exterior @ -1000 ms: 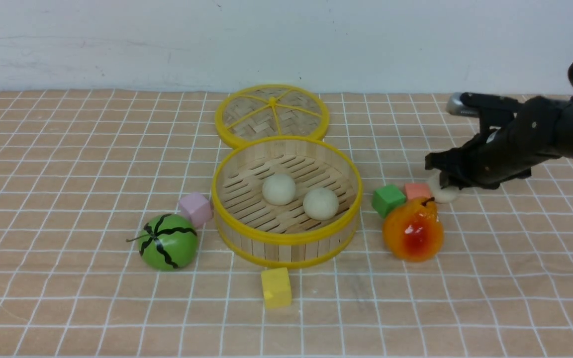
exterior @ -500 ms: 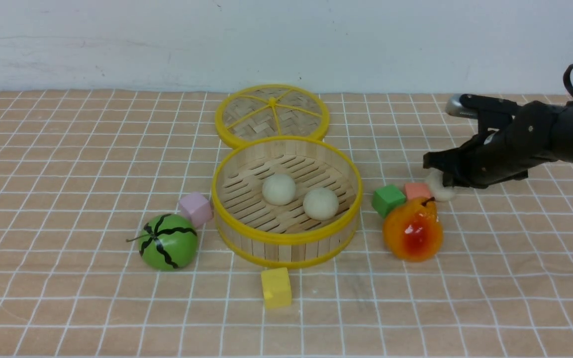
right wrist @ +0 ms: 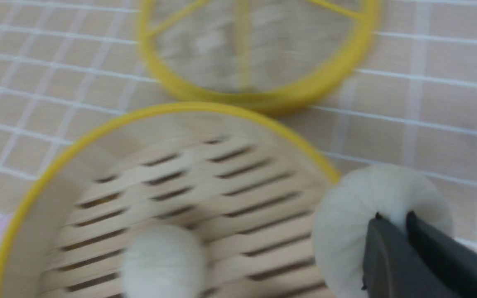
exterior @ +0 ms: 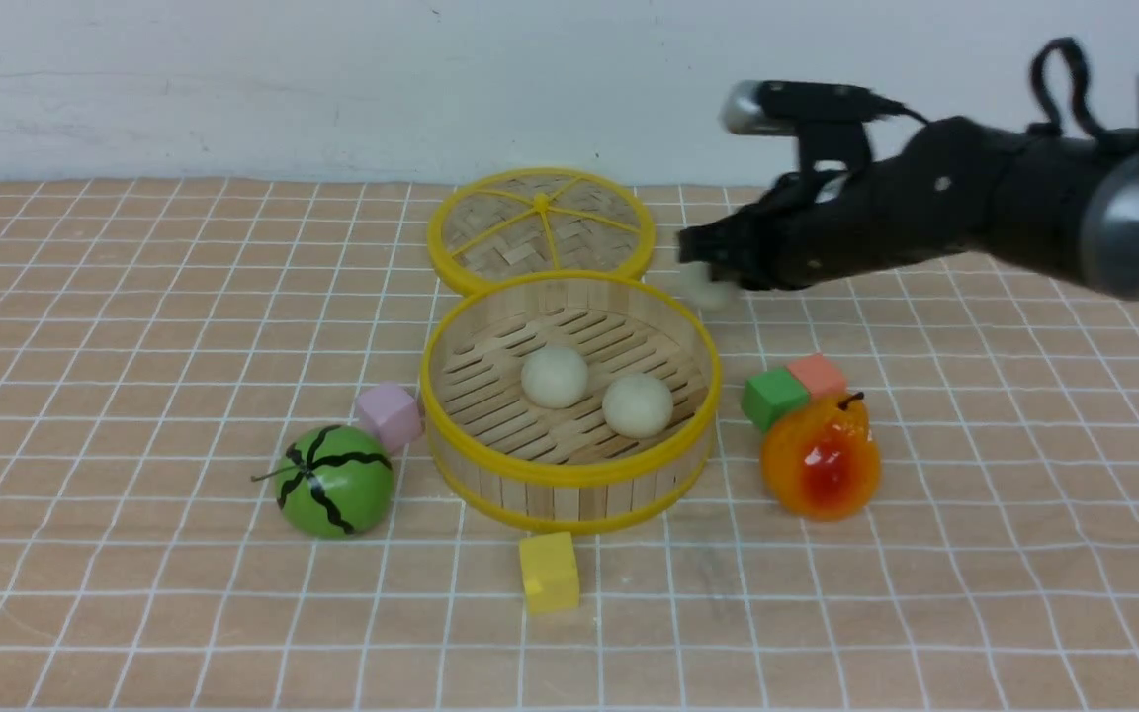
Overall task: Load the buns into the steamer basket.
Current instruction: Use the right arm to put the steamed stuffed bun into the steamer
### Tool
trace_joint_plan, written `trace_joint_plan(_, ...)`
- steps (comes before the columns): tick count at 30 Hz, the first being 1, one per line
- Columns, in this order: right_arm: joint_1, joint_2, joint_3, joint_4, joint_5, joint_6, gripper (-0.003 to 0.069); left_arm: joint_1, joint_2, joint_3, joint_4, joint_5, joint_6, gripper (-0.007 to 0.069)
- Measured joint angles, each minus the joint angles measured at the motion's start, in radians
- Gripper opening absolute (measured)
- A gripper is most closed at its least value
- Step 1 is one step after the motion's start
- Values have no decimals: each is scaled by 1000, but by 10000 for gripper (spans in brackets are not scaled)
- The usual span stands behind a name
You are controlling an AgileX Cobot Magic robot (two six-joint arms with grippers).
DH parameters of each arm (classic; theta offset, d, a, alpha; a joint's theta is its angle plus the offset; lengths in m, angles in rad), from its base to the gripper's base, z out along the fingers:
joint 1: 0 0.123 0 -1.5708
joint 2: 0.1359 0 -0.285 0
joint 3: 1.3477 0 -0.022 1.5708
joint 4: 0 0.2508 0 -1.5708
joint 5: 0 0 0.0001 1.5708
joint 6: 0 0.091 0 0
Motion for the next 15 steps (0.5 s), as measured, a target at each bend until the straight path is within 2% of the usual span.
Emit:
trace_joint_plan(4, 65, 52, -1, 1, -71, -36, 2, 0, 0, 0, 0, 0, 0, 238)
trace_joint_plan(9, 82, 125, -1, 27, -137, -38, 8, 0, 0, 0, 1, 0, 0, 238)
trace_joint_plan(15, 82, 167, -1, 78, -179, -38, 86, 0, 0, 0, 4, 0, 0, 238)
